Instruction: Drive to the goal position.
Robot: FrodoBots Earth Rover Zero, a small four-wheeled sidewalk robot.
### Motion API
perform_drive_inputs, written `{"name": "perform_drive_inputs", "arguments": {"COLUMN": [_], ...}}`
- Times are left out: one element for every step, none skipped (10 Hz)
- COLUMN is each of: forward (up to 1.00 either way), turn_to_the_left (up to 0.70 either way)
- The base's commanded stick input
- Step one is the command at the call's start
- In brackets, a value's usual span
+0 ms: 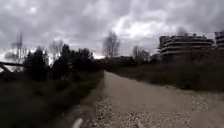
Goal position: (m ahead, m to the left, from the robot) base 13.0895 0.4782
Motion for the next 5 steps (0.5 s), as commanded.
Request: {"name": "perform_drive_inputs", "arguments": {"forward": [0.68, 0.68, 0.68, 0.68, 0.68], "turn_to_the_left": [0.00, 0.00, 0.00, 0.00, -0.22]}}
